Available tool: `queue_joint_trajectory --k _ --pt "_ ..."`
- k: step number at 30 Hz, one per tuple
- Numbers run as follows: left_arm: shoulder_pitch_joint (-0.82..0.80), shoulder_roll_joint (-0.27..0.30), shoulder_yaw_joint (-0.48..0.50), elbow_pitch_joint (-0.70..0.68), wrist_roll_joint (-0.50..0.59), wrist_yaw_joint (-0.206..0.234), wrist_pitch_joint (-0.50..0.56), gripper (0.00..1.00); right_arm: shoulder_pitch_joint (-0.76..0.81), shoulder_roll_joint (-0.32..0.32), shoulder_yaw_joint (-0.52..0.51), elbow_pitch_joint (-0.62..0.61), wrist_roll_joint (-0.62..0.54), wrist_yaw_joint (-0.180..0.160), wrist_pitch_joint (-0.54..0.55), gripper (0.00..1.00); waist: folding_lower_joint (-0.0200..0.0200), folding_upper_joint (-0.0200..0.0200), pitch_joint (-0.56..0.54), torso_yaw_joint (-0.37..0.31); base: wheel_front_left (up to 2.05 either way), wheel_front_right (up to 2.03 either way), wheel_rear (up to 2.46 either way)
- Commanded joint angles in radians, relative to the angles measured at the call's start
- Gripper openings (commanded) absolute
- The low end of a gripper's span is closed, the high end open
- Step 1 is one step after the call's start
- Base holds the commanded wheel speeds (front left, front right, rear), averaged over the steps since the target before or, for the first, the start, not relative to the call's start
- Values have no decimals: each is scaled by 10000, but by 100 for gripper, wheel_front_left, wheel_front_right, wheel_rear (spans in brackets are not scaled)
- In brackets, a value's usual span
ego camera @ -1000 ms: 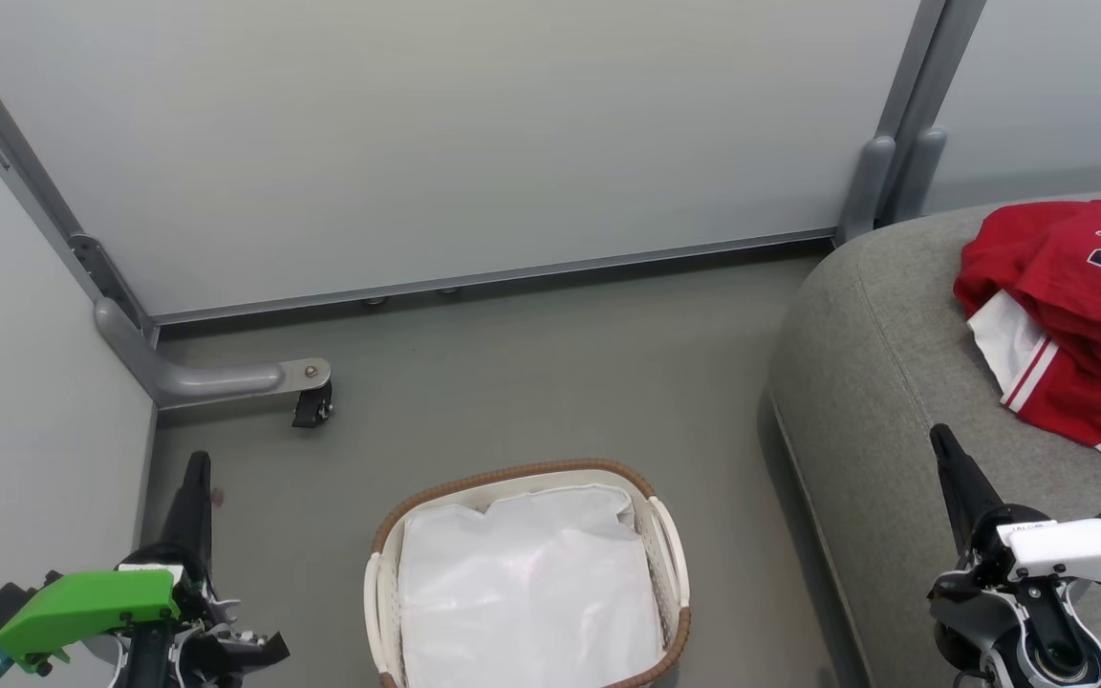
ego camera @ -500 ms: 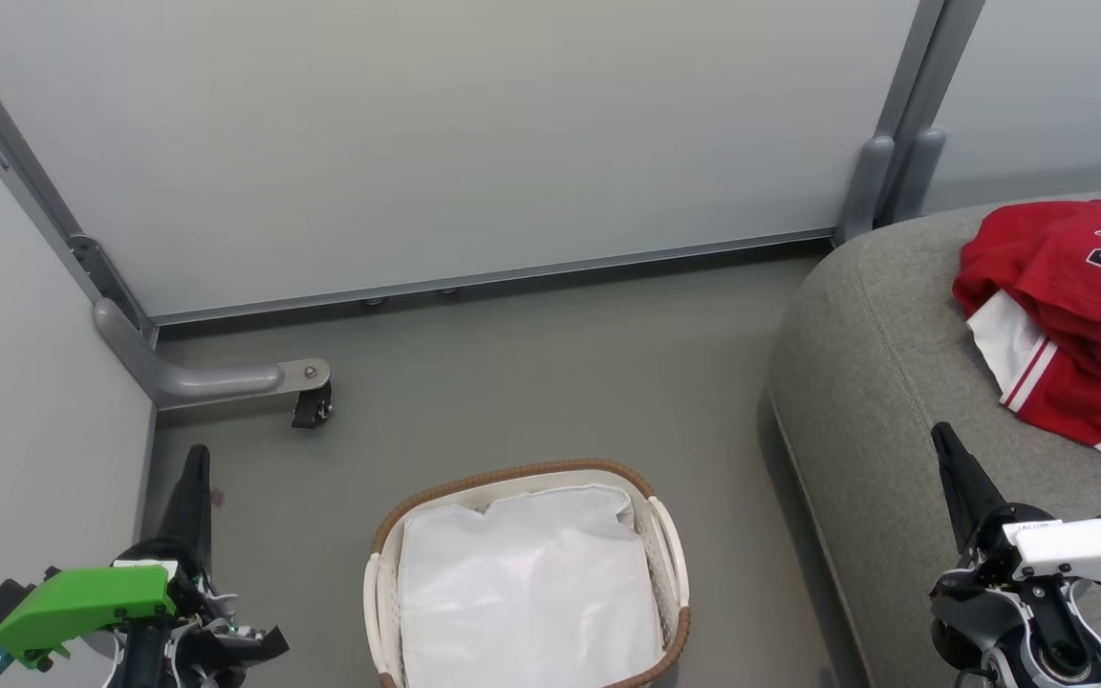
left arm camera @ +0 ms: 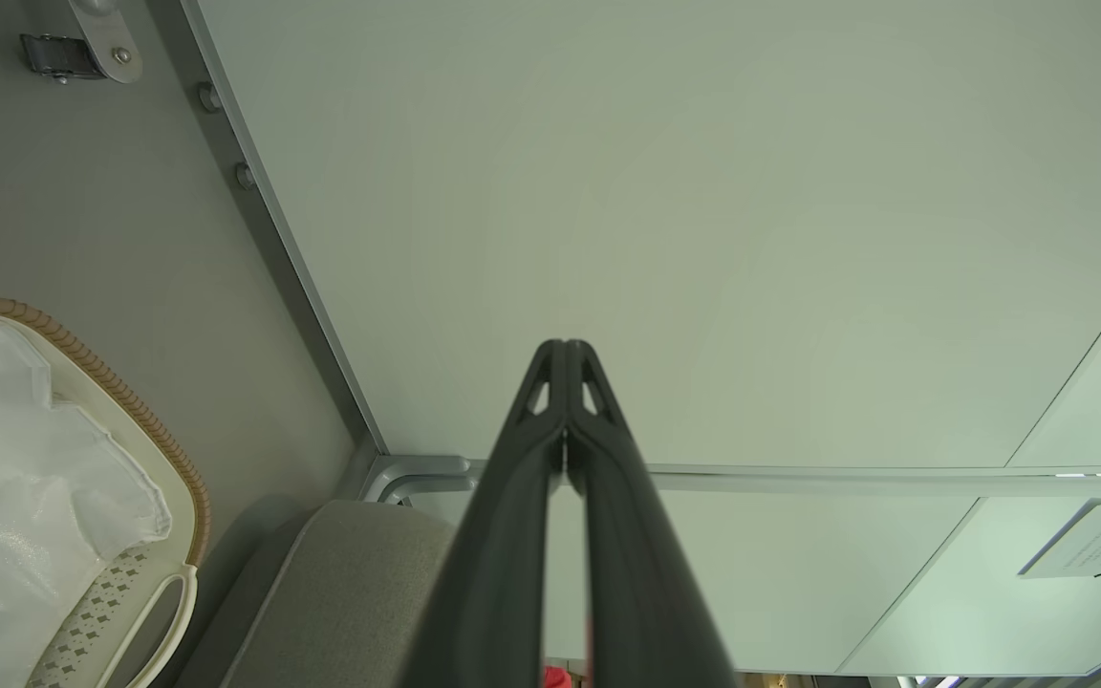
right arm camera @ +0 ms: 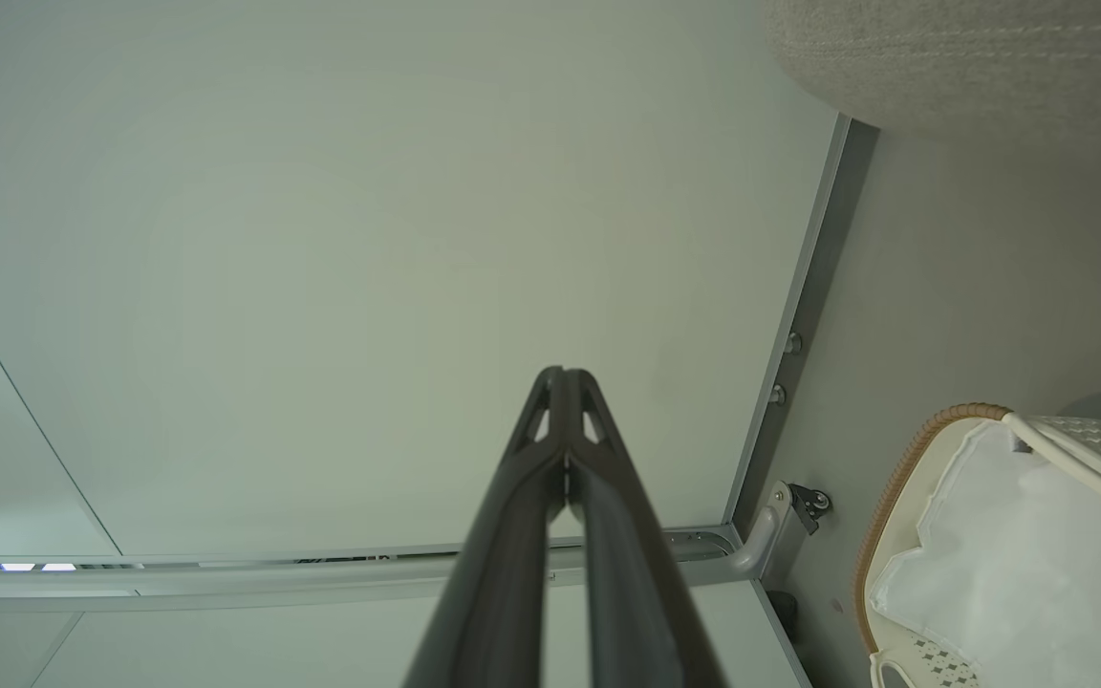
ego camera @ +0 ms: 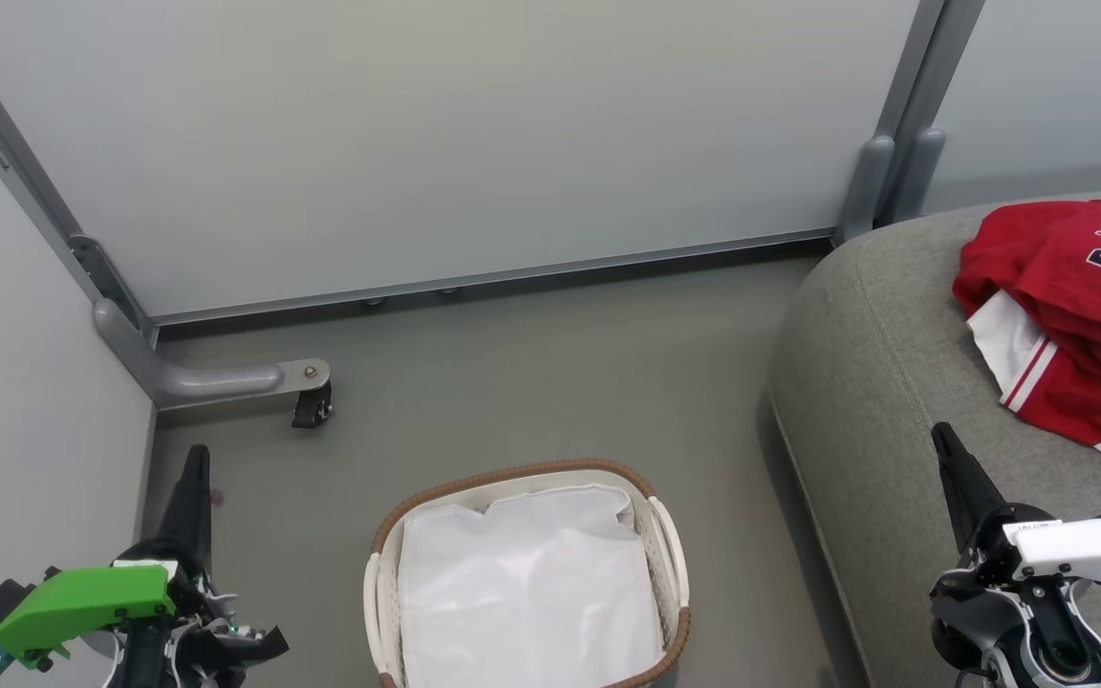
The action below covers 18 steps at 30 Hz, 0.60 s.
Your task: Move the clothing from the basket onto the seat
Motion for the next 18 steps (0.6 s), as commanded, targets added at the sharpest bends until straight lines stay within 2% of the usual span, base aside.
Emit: queue_joint_trajectory --k 1,18 --pt "-106 66 26 -14 -31 -38 36 0 102 -59 -22 -30 30 -1 18 0 0 0 0 1 0 0 0" --pt "-105 66 25 -15 -32 -38 35 0 102 -59 -21 -30 31 -1 17 0 0 0 0 1 0 0 0"
